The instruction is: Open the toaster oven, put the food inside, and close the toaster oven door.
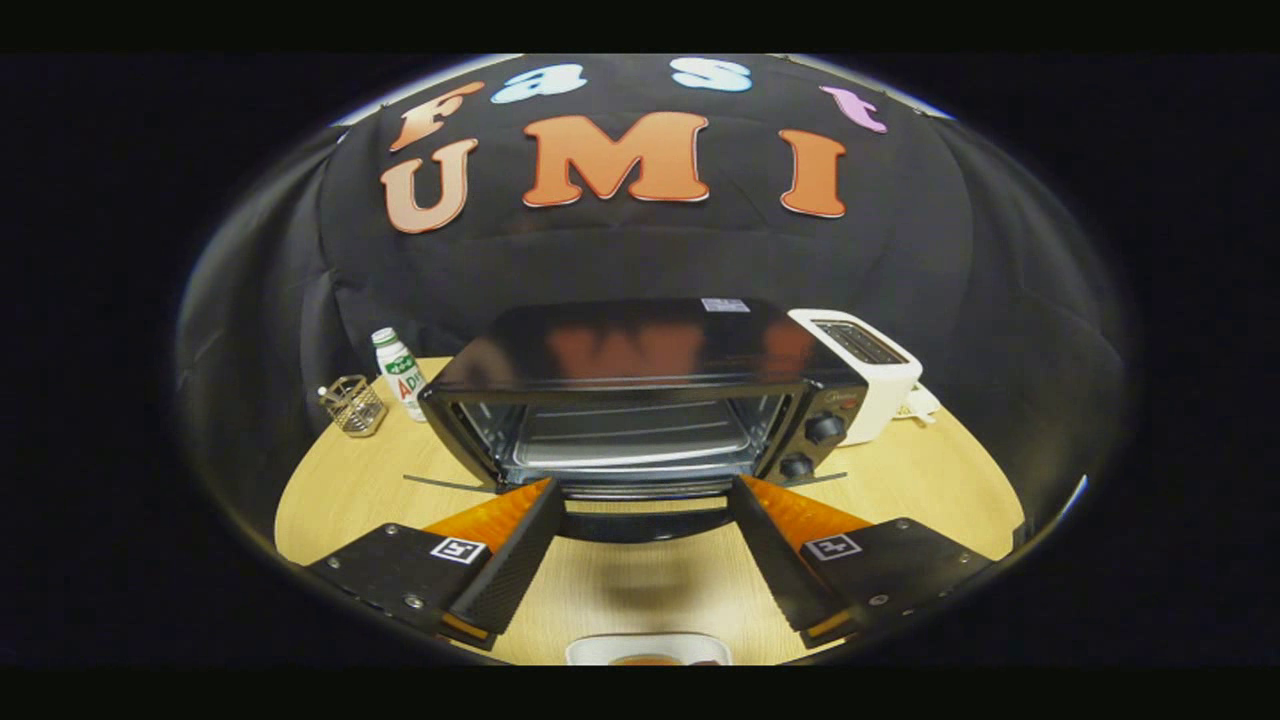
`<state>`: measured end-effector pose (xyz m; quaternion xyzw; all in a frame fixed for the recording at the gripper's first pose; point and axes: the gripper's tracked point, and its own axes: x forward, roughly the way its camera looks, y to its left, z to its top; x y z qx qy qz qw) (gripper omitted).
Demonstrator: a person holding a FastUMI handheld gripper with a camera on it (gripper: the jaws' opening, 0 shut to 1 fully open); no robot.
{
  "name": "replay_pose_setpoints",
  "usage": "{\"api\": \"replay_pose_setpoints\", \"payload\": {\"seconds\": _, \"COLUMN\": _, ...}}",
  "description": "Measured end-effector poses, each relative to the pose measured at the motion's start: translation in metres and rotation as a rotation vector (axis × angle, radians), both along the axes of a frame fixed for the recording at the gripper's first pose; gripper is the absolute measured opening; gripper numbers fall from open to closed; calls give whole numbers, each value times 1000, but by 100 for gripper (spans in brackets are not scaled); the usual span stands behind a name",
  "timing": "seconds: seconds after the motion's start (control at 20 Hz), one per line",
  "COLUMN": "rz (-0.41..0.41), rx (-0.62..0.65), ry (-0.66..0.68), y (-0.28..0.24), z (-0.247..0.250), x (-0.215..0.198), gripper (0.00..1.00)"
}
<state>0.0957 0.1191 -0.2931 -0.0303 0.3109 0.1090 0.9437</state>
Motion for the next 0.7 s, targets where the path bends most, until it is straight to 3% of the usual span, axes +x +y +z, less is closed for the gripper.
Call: {"api": "replay_pose_setpoints", "payload": {"seconds": 0.7, "rz": -10, "rx": 1, "ry": 121, "y": -16, "z": -50, "x": -56, "gripper": 100}}
